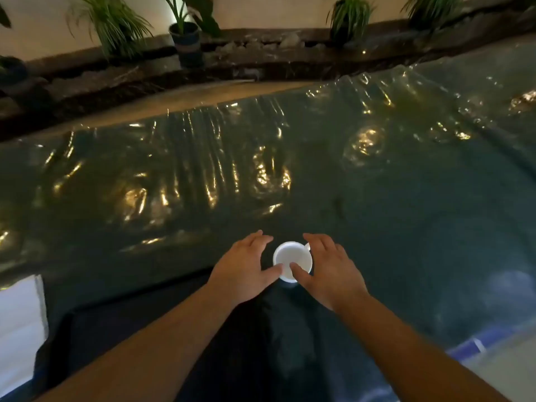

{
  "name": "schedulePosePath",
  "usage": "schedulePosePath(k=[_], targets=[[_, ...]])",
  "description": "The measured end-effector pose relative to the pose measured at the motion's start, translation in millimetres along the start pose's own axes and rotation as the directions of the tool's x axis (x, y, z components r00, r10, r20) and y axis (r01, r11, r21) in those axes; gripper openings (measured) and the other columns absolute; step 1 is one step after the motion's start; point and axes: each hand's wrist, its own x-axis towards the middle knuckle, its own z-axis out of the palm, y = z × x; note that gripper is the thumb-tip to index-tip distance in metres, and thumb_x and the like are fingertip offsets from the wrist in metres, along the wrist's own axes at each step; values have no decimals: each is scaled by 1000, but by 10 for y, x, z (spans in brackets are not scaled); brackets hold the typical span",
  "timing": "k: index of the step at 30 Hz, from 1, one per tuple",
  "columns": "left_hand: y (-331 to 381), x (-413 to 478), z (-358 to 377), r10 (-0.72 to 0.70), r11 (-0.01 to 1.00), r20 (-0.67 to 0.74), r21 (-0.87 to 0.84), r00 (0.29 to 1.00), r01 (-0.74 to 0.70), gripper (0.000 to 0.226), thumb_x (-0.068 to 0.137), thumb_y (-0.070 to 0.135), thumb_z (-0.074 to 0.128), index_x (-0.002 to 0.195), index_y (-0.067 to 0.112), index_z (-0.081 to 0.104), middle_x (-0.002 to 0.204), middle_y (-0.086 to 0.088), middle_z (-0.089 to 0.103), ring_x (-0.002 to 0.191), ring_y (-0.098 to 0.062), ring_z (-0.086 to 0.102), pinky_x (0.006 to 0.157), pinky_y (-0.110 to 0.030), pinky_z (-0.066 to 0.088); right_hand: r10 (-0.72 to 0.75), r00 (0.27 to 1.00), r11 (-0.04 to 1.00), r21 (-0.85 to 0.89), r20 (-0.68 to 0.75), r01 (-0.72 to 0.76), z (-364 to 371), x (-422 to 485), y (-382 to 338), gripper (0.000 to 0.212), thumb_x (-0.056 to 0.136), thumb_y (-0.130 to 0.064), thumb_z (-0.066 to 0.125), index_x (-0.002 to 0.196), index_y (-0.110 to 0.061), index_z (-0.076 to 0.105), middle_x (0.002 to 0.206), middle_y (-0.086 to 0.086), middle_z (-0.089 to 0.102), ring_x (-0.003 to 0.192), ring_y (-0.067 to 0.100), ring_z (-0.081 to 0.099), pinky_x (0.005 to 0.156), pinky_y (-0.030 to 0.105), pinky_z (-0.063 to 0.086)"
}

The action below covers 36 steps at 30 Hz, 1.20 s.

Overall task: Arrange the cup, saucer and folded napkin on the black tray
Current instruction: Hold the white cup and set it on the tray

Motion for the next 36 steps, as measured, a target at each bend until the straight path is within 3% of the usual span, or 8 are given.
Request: schedulePosePath(k=[5, 8, 10, 14, 18, 21, 26, 36], targets=[[33, 121, 343, -160, 945, 124, -266, 979, 188, 95, 82, 68, 65, 160, 42, 17, 163, 10, 38, 138, -16, 52, 111, -42, 46, 214, 971, 937, 259, 108, -235, 281, -12, 82, 81, 91, -63, 63, 157, -30, 29, 159, -6, 35, 122, 21, 58, 91, 39, 55], [26, 202, 444, -236, 870, 169, -401, 957, 286, 95, 86, 61, 66, 162, 38, 13, 162, 9, 41, 138, -20, 51, 106, -34, 42, 289, 947, 837, 443, 139, -321, 400, -11, 48, 82, 89, -58, 68, 157, -34, 29, 154, -7, 42, 115, 12, 54, 87, 31, 49], [57, 225, 459, -239, 834, 195, -460, 951, 304, 85, 92, 52, 66, 162, 31, 22, 154, 7, 49, 133, -19, 53, 98, -27, 41, 324, 930, 759, 539, 173, -365, 453, 9, 2, 80, 91, -50, 70, 157, -35, 28, 147, -7, 50, 114, 11, 55, 86, 29, 49], [103, 183, 468, -237, 806, 151, -522, 960, 281, 53, 95, 45, 64, 144, 30, 50, 126, 9, 63, 101, -7, 60, 73, -15, 42, 357, 913, 653, 645, 198, -396, 479, 37, -124, 78, 95, -36, 66, 160, -35, 24, 135, -6, 57, 111, 15, 59, 73, 21, 49], [76, -48, 419, -292, 778, 69, -563, 954, 279, 47, 98, 43, 60, 141, 30, 49, 122, 11, 63, 100, -10, 62, 70, -17, 43, 321, 933, 672, 656, 160, -344, 468, -15, -318, 77, 94, -31, 66, 159, -39, 25, 136, -10, 54, 108, 9, 59, 72, 17, 48], [-8, -276, 329, -350, 742, 16, -605, 936, 288, 45, 99, 42, 60, 141, 31, 48, 122, 11, 63, 103, -12, 63, 74, -20, 47, 281, 949, 693, 654, 142, -303, 483, -77, -544, 76, 93, -35, 65, 157, -45, 25, 138, -15, 52, 110, 6, 58, 79, 22, 52], [-308, -648, 148, -449, 690, -44, -651, 892, 315, 37, 96, 39, 63, 132, 39, 50, 113, 18, 63, 96, -2, 61, 69, -19, 45, 166, 974, 730, 645, 155, -227, 587, -163, -959, 74, 92, -38, 64, 154, -52, 25, 136, -24, 52, 116, 6, 58, 85, 25, 53], [-881, -1093, 42, -571, 610, -17, -678, 821, 410, 28, 94, 39, 66, 119, 35, 54, 105, 17, 66, 91, -3, 66, 67, -25, 50, 58, 966, 820, 540, 250, -189, 920, -199, -1453, 77, 91, -35, 59, 156, -51, 22, 151, -13, 47, 122, 11, 55, 95, 34, 52]])
